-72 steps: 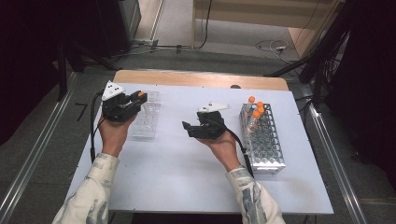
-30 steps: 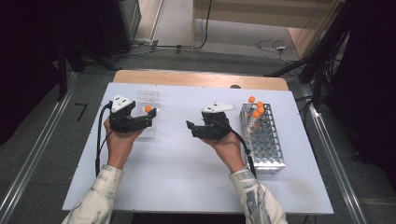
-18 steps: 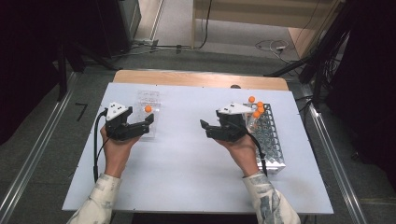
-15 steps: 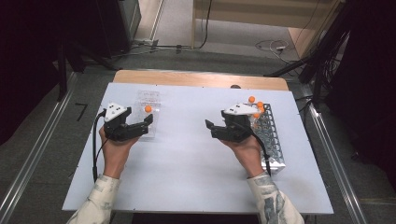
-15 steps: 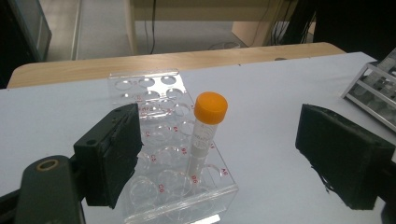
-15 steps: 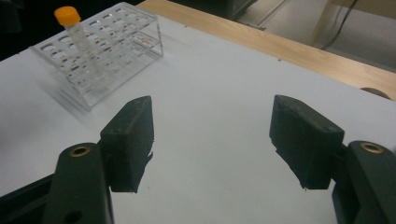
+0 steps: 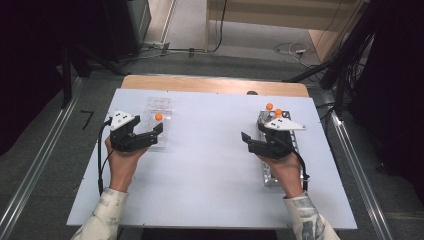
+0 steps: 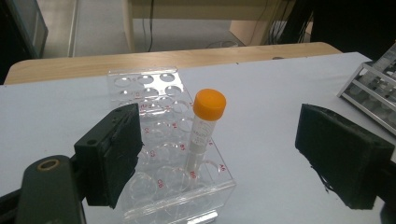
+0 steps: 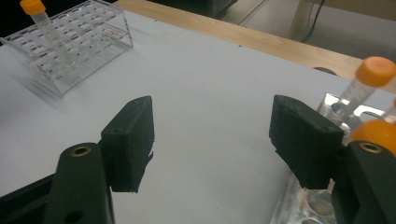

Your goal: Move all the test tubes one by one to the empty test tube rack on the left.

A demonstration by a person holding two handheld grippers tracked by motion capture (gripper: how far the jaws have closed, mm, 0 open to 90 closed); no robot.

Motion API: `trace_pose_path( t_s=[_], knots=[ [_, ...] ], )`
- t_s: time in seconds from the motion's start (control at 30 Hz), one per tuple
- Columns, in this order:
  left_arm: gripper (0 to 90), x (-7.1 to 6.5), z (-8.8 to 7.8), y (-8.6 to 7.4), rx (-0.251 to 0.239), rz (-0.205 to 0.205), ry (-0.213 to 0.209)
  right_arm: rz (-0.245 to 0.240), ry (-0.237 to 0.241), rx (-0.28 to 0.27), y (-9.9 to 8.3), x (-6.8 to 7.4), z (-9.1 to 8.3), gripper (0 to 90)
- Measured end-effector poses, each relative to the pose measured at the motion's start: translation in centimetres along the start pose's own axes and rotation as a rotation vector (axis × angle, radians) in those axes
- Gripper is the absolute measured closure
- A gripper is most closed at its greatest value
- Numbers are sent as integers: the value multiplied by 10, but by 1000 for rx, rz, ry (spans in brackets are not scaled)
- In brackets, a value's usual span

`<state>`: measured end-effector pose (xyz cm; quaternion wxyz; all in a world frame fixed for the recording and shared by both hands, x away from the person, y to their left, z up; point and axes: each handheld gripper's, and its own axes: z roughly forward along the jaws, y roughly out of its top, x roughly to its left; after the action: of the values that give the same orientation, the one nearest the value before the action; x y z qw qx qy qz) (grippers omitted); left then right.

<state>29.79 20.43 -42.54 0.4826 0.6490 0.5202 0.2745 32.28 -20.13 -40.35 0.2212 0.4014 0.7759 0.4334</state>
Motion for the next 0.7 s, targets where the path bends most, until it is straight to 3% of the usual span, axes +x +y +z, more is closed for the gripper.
trace_pose_path(
  t_s=[0.47,0.7],
  knots=[
    [152,2,-2,-1,-1,-12,-2,49,-82,-20,-13,-34,-22,314],
    [152,2,0,-1,-1,-17,-4,64,-129,7,-20,-47,-14,358]
  ],
)
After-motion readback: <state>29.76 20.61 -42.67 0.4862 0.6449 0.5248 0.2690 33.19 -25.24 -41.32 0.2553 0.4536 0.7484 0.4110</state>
